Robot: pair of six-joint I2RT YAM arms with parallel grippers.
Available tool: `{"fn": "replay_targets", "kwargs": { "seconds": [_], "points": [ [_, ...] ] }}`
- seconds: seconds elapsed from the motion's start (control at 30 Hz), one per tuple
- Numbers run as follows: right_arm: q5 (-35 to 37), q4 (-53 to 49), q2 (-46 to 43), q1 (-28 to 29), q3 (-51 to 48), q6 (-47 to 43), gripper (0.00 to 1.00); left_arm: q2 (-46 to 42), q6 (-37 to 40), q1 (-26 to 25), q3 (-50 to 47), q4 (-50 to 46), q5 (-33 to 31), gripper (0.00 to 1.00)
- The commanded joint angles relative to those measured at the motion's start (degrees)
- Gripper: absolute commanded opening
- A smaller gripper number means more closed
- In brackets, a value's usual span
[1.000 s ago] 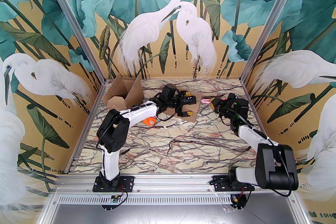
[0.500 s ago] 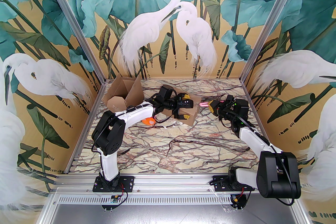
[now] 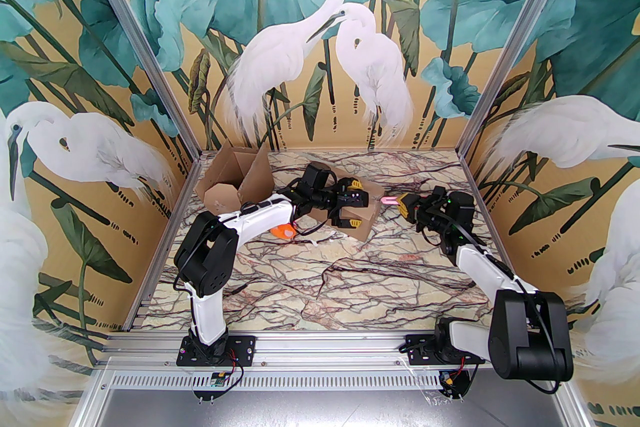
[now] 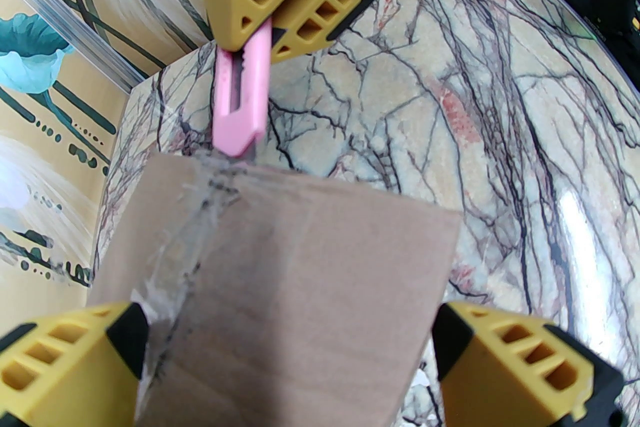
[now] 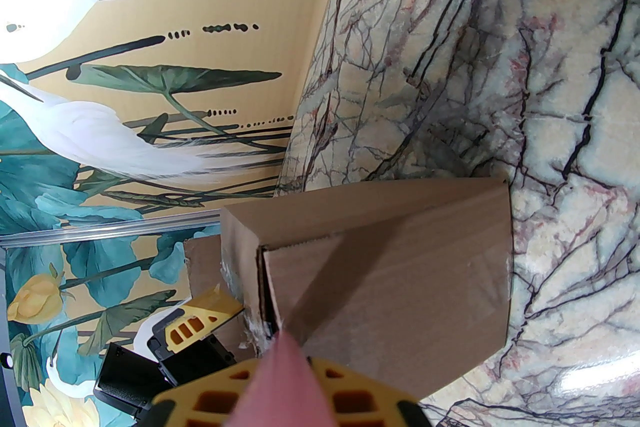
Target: Unpack the express box
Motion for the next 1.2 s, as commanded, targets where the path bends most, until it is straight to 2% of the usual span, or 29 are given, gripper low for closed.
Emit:
{"fn": "replay_targets", "kwargs": {
  "seconds": [0.0, 0.13, 0.57, 0.9, 1.17],
  "points": [
    [0.87, -0.39, -2.19, -0.34, -0.85, 2.67, 0.0, -1.07, 0.74, -0.32, -1.35, -0.24, -0.91, 1.0],
    [1.94, -1.83, -3.52, -0.3, -0.76, 3.31, 0.0, -1.05, 0.83, -0.35, -1.62, 0.11, -1.35, 1.0],
    [6.47, -23.18, -11.64, -0.47, 6.75, -15.06, 0.0, -0.66, -1.45, 0.03, -1.64, -0.02, -1.98, 1.0],
    [4.4, -28.52, -12.33, -1.95, 7.57, -22.75, 0.0, 0.38, -3.54, 0.56, -0.52, -0.98, -2.22, 0.99],
    [3.61, -27.79, -15.01, -4.85, 6.82, -23.13, 0.0, 0.64, -4.15, 0.61, -0.28, -1.36, -2.17, 1.0]
  ]
}}
